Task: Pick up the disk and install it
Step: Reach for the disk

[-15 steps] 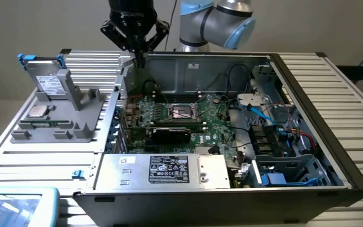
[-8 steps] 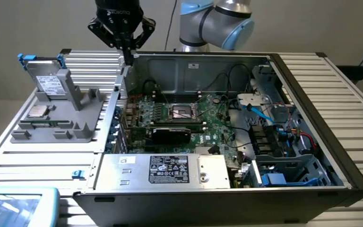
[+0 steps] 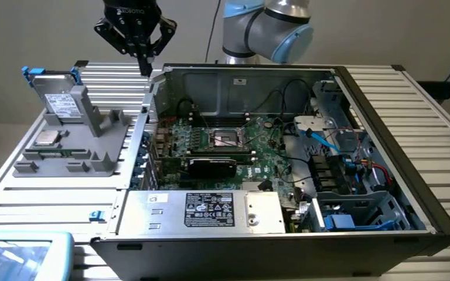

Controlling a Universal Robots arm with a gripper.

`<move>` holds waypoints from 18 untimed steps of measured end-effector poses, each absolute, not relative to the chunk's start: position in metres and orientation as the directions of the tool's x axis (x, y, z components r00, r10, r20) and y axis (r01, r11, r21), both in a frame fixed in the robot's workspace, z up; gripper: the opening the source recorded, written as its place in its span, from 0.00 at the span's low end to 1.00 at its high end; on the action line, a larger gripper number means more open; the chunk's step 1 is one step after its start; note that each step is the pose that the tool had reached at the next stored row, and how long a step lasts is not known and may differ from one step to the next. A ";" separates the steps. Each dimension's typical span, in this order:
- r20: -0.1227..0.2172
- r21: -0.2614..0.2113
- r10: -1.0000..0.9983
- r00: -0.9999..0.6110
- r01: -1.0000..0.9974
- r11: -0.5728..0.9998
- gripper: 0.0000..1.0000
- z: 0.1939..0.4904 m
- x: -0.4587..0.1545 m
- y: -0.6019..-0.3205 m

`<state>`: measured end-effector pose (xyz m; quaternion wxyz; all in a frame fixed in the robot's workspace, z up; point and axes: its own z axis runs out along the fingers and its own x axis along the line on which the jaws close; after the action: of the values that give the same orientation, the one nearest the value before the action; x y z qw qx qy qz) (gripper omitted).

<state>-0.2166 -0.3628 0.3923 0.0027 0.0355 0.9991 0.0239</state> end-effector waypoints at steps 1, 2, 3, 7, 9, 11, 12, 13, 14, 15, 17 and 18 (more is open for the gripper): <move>-0.002 0.048 0.071 -0.997 0.071 0.996 0.11 0.392 -0.220 -0.361; -0.001 0.048 0.071 -0.997 0.071 0.996 0.11 0.392 -0.223 -0.359; 0.000 0.047 0.071 -0.997 0.071 0.996 0.11 0.392 -0.227 -0.357; 0.004 0.047 0.071 -0.997 0.071 0.996 0.11 0.392 -0.241 -0.349; 0.005 0.047 0.071 -0.997 0.071 0.996 0.11 0.392 -0.249 -0.345; 0.007 0.047 0.071 -0.997 0.071 0.996 0.11 0.392 -0.257 -0.342; 0.008 0.047 0.071 -0.997 0.072 0.996 0.11 0.392 -0.261 -0.340; 0.008 0.047 0.071 -0.997 0.072 0.996 0.11 0.392 -0.266 -0.339; 0.008 0.047 0.071 -0.997 0.071 0.996 0.11 0.392 -0.270 -0.338; 0.009 0.047 0.071 -0.997 0.072 0.996 0.11 0.391 -0.275 -0.337; 0.009 0.047 0.071 -0.997 0.072 0.996 0.11 0.391 -0.284 -0.335; 0.010 0.047 0.071 -0.997 0.071 0.996 0.11 0.391 -0.289 -0.334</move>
<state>-0.2886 -0.3335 0.3912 -0.0040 0.0357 0.9991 0.0236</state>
